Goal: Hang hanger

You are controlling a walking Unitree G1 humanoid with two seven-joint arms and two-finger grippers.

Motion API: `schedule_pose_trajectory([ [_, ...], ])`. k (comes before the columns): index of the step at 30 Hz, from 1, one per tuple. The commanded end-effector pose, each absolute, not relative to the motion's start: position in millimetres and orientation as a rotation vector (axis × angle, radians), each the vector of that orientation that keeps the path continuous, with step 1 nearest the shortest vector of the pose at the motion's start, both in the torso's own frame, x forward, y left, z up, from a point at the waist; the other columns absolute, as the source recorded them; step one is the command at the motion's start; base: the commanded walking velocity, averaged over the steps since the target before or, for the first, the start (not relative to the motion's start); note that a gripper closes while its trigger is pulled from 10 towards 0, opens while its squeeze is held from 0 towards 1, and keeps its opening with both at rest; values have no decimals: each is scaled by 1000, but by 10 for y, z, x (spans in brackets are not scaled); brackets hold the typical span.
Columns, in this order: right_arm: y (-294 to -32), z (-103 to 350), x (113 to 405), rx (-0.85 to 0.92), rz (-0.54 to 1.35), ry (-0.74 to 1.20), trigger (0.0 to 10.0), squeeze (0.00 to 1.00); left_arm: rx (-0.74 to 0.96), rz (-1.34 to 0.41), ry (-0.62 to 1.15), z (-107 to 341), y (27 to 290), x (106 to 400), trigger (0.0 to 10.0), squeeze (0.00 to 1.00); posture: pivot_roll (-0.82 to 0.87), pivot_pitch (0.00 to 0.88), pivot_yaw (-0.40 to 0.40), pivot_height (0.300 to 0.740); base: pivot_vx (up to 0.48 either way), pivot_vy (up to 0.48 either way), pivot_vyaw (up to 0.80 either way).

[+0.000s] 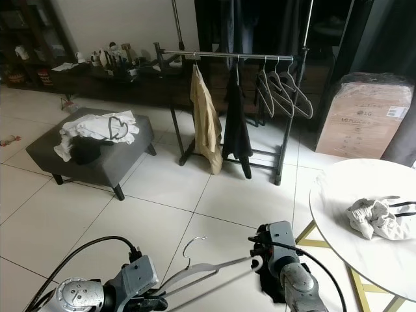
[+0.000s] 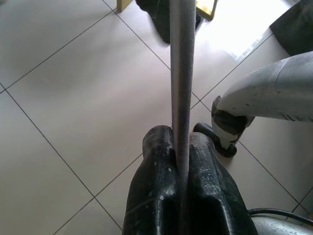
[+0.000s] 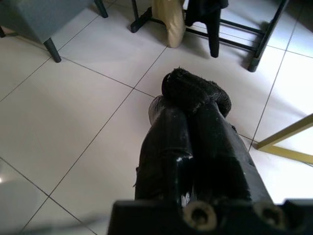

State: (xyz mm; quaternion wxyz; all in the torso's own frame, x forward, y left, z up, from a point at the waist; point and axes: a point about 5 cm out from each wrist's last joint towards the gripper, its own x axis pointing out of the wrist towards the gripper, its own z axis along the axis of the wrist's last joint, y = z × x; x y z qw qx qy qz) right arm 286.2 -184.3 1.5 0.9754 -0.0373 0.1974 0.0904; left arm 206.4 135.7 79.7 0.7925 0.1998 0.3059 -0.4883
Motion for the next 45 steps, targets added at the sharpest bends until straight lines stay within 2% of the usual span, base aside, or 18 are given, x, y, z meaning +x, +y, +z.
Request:
schedule_pose_trajectory([
  [1, -1796, 74, 2903, -79, 209, 360, 10000, 0, 449, -1033, 649, 821, 1376, 2096, 10000, 0, -51, 22, 43, 740, 0, 0, 0],
  [8, -1814, 33, 2860, -108, 215, 380, 10000, 0, 434, -1033, 616, 900, 1342, 2135, 10000, 0, -52, 15, 44, 740, 0, 0, 0],
  [18, -1925, -41, 2819, -195, 119, 445, 10000, 0, 453, -1031, 646, 933, 1453, 2059, 10000, 0, -35, 4, 47, 740, 0, 0, 0],
  [35, -1896, -54, 2789, -237, 217, 451, 10000, 0, 424, -981, 586, 960, 1375, 2187, 10000, 0, -47, 40, 38, 740, 0, 0, 0],
  [45, -1931, -78, 2764, -255, 217, 470, 10000, 0, 428, -934, 597, 952, 1421, 2208, 10000, 0, -41, 58, 35, 740, 0, 0, 0],
])
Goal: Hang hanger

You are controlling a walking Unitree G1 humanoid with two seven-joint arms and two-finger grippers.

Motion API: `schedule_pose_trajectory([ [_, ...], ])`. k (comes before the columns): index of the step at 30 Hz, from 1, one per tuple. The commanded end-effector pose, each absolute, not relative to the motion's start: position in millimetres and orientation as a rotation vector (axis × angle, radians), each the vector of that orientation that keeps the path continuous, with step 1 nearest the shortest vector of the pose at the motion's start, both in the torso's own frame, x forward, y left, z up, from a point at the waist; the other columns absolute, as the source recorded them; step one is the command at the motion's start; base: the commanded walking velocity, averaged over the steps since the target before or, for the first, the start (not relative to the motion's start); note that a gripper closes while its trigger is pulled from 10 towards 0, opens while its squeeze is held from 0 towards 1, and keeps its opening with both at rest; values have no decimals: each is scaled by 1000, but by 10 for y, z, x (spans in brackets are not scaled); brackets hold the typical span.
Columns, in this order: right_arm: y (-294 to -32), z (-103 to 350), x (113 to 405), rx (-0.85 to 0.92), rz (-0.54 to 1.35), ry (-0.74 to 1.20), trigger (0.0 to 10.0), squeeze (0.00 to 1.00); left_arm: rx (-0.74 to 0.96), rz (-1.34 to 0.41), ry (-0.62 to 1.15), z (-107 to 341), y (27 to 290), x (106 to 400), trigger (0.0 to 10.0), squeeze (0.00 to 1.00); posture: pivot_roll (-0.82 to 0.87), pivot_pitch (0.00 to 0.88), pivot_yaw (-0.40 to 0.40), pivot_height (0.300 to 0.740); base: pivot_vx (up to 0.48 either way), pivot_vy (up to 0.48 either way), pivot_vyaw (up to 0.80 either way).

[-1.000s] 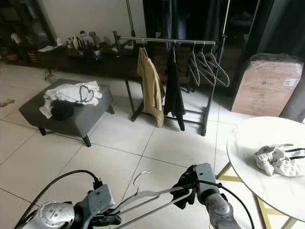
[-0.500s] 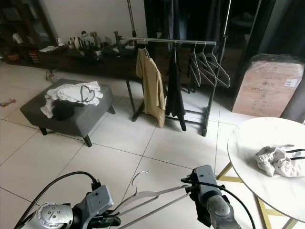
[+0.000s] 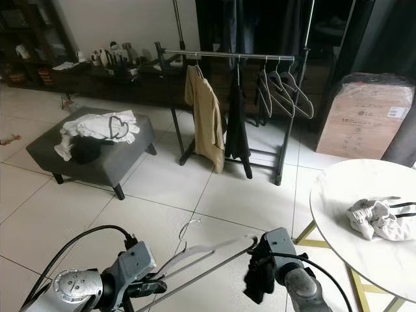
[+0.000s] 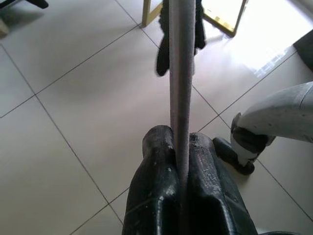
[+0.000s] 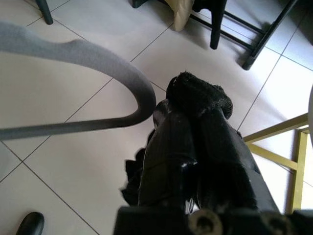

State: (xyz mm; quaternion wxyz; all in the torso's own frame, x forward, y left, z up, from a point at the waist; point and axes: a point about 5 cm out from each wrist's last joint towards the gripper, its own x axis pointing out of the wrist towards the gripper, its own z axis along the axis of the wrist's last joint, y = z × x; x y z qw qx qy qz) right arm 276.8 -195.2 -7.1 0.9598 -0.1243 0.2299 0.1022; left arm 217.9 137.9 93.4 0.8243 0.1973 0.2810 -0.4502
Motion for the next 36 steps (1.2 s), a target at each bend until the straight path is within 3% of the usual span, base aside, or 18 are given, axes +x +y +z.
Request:
schedule_pose_trajectory([
  [1, -1931, -78, 2764, -255, 217, 470, 10000, 0, 428, -934, 597, 952, 1421, 2208, 10000, 0, -41, 58, 35, 740, 0, 0, 0],
  [29, -1838, 15, 2837, -215, 319, 422, 10000, 0, 398, -994, 668, 850, 1382, 2140, 10000, 0, -48, 63, 30, 740, 0, 0, 0],
  [36, -1788, 23, 2802, -207, 455, 427, 10000, 0, 399, -1000, 671, 841, 1367, 2156, 10000, 0, -53, 65, 29, 740, 0, 0, 0],
])
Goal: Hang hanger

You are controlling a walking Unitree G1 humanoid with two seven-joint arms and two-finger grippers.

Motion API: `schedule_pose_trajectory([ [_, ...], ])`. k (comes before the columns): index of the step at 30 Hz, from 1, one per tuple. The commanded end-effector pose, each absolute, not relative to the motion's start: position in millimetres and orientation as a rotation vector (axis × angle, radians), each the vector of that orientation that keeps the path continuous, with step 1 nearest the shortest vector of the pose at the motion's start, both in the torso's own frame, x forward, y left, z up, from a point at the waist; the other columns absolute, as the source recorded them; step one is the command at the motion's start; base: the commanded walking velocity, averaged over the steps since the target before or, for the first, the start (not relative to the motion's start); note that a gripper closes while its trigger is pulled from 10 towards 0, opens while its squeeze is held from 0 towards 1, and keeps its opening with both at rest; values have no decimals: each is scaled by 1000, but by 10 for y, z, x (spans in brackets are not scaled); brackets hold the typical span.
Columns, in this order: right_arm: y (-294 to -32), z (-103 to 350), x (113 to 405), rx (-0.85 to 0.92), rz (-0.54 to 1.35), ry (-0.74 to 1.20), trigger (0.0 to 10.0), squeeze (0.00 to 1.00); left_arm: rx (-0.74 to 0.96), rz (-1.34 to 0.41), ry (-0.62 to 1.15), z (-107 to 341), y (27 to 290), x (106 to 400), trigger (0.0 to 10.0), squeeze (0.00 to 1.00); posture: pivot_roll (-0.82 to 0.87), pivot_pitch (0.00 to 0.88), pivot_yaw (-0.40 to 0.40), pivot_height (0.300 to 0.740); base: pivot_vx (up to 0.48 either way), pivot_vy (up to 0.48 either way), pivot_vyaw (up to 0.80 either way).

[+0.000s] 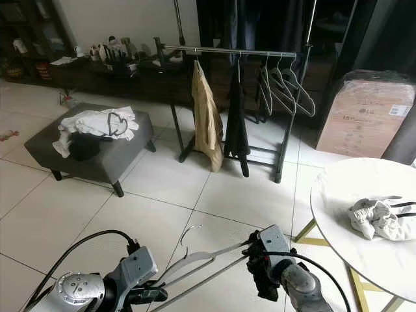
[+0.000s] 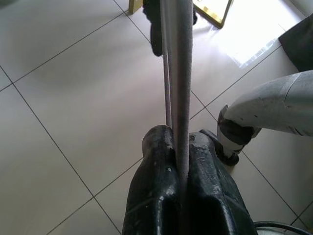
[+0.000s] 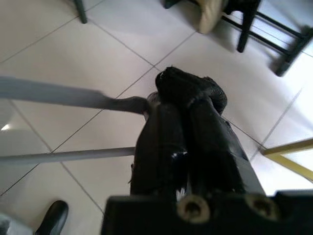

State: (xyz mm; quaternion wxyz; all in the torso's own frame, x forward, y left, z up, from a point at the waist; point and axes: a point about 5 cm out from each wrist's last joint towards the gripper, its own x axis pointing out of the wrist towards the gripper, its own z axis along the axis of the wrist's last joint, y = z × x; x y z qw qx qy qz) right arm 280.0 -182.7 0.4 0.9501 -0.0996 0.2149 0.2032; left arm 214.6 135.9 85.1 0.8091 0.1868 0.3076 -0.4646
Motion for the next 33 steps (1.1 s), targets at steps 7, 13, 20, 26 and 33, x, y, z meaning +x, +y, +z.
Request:
schedule_pose_trajectory([
  [7, -1753, -12, 2720, -271, 609, 467, 10000, 0, 398, -994, 667, 837, 1360, 2168, 10000, 0, -52, 65, 26, 740, 0, 0, 0],
  [13, -1714, 24, 2705, -306, 685, 443, 10000, 0, 389, -1017, 675, 831, 1341, 2157, 10000, 0, -56, 62, 26, 740, 0, 0, 0],
  [20, -1719, 119, 2820, -390, 615, 384, 10000, 0, 381, -1077, 697, 834, 1325, 2089, 10000, 0, -54, 48, 28, 740, 0, 0, 0],
  [26, -1757, 157, 2892, -454, 536, 370, 10000, 0, 375, -1099, 710, 843, 1346, 2046, 10000, 0, -45, 37, 27, 740, 0, 0, 0],
  [33, -1818, 201, 2954, -493, 460, 350, 10000, 0, 356, -1147, 723, 862, 1347, 1988, 10000, 0, -43, 36, 27, 740, 0, 0, 0],
])
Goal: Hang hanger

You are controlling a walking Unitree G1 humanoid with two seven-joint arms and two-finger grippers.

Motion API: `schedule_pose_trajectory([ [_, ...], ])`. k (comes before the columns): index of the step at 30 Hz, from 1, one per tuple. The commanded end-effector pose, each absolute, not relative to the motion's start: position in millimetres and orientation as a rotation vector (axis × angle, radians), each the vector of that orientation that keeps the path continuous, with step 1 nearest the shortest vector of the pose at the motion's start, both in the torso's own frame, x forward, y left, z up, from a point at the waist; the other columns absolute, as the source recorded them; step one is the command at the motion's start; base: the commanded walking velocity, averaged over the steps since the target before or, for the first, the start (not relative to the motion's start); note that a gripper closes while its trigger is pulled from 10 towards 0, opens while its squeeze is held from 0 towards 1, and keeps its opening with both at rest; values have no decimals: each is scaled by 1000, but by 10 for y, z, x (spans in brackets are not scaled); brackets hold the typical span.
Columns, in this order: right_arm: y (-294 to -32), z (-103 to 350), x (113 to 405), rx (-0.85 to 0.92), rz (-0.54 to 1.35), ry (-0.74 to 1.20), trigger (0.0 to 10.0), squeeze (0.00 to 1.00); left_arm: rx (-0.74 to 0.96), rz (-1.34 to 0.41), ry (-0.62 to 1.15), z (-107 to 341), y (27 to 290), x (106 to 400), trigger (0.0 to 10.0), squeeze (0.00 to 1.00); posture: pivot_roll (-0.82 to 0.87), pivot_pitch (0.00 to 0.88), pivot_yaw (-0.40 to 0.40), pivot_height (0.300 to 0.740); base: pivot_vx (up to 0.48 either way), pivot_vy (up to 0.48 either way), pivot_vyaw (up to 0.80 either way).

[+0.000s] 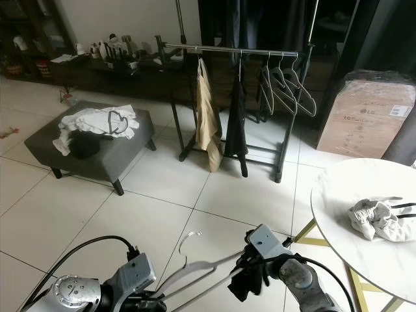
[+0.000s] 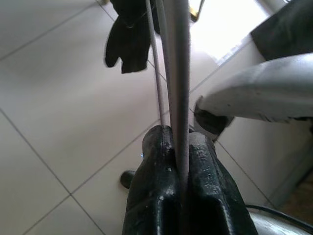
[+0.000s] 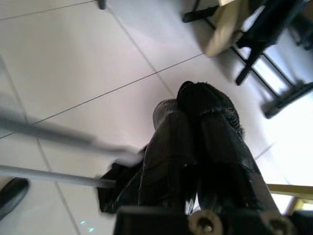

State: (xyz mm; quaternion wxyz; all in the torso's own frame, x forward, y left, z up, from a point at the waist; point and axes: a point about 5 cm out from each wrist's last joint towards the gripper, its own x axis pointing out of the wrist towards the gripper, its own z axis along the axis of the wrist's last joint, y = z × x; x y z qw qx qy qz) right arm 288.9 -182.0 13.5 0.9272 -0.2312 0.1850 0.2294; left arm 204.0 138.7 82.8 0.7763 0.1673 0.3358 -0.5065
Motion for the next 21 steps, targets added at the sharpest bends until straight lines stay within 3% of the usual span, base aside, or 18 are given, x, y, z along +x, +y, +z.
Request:
schedule_pose_trajectory([
  [1, -1823, 207, 2961, -496, 452, 347, 10000, 0, 354, -1155, 723, 870, 1347, 1980, 10000, 0, -43, 37, 27, 740, 0, 0, 0],
  [21, -1839, 143, 2897, -516, 483, 374, 10000, 0, 393, -1017, 650, 911, 1410, 2159, 10000, 0, -41, 52, 26, 740, 0, 0, 0],
])
